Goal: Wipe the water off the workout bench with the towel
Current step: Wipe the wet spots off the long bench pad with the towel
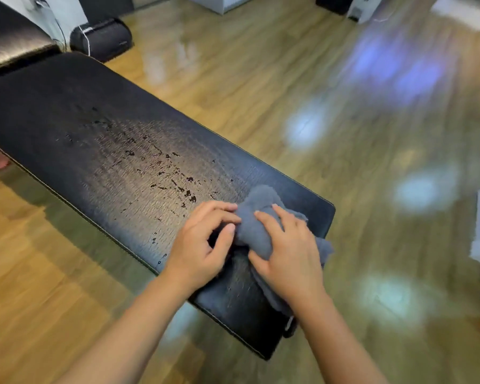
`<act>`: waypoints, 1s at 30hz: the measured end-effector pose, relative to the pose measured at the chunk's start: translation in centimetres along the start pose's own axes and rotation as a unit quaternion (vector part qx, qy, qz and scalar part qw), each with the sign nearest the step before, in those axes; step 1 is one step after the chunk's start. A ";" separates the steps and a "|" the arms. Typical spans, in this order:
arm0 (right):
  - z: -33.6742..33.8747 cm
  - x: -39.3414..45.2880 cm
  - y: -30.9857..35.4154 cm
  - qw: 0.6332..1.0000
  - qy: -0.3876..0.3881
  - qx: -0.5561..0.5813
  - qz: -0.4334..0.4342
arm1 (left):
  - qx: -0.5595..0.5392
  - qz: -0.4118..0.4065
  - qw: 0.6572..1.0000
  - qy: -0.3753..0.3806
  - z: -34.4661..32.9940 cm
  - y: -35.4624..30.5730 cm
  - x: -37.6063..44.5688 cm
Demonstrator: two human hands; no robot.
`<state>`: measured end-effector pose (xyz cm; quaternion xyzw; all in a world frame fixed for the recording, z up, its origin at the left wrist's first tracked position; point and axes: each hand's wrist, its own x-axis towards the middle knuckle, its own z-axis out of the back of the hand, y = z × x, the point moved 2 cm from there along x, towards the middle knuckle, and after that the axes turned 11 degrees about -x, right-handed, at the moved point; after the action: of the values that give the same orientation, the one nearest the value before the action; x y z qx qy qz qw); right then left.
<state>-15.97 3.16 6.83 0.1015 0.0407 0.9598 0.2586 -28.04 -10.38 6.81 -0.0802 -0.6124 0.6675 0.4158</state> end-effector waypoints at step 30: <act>-0.8 6.2 -3.7 0.991 -0.017 -0.071 -0.114 | -0.037 -0.048 0.983 -0.175 0.6 0.9 -4.0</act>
<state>-19.61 9.48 6.66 0.0944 -0.0207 0.9225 0.3737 -26.26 -13.42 4.53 0.0516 -0.7029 0.6275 0.3308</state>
